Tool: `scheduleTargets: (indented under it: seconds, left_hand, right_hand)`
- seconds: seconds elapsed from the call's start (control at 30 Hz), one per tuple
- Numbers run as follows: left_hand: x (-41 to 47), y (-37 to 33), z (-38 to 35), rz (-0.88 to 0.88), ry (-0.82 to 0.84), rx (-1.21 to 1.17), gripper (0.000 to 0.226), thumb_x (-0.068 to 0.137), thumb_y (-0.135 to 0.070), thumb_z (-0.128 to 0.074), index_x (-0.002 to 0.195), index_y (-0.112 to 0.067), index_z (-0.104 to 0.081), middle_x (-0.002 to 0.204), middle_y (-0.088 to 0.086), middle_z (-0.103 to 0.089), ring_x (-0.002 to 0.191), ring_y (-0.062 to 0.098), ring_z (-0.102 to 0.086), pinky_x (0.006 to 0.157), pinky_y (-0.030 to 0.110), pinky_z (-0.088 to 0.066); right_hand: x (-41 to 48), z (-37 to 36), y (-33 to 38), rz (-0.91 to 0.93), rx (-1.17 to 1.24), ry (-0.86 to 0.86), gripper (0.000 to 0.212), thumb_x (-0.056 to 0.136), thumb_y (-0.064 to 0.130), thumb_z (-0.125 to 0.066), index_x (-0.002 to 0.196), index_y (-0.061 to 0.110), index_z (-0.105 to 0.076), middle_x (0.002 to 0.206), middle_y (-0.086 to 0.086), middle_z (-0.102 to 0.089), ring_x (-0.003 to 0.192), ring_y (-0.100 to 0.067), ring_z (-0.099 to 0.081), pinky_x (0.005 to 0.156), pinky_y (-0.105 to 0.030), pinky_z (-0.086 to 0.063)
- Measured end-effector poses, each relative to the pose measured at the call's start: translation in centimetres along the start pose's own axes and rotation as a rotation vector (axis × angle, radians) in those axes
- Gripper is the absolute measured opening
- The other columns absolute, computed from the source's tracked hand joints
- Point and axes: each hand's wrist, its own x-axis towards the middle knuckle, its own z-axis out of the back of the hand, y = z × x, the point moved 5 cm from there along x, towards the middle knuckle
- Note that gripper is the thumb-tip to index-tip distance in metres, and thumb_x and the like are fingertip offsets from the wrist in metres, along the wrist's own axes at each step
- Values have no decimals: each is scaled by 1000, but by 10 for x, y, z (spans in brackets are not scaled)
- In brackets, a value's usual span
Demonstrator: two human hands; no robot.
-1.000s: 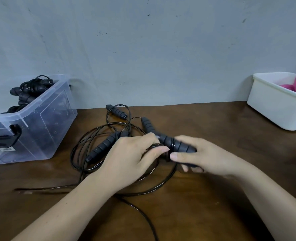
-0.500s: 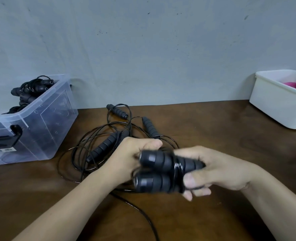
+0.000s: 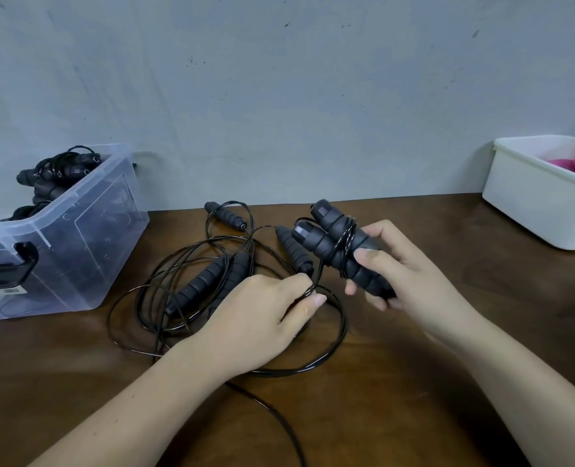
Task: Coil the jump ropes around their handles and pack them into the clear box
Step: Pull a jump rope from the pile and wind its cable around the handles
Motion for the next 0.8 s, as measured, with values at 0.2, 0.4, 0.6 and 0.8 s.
scheduleTargets:
  seconds: [0.2,0.4,0.6,0.8]
  left_hand:
    - [-1,-1,18,-31,-184,-177,30,106,-43,-63,82,-24,-63,61,-5,-54,57,14,-56,54,28,-41]
    - [1,0,29,-45,-272,-275,27,100,-42,-72,84,-20,-74,68,-3,-66,66,18,-66,59,41,-49]
    - [4,11,16,24,-125,-467,34,87,-51,-82,76,-19,-76,69,7,-68,64,30,-63,60,47,-47]
    - [2,26,-13,67,40,-617,45,111,-34,-52,79,-5,-62,74,7,-64,71,22,-63,69,36,-53]
  right_hand:
    - [4,1,-10,22,-340,79,20,107,44,-61,127,43,-62,93,7,-77,69,-2,-63,75,-34,-48]
    - [-12,-22,-3,-97,-194,515,16,108,42,-64,123,42,-70,100,-10,-78,69,-22,-52,64,-28,-44]
    - [-28,-30,2,-177,-40,845,29,110,29,-61,134,13,-68,104,-26,-75,68,-33,-45,56,-46,-26]
    - [-28,-32,16,18,162,831,19,109,23,-53,118,15,-68,104,-28,-74,63,-26,-47,52,-48,-28]
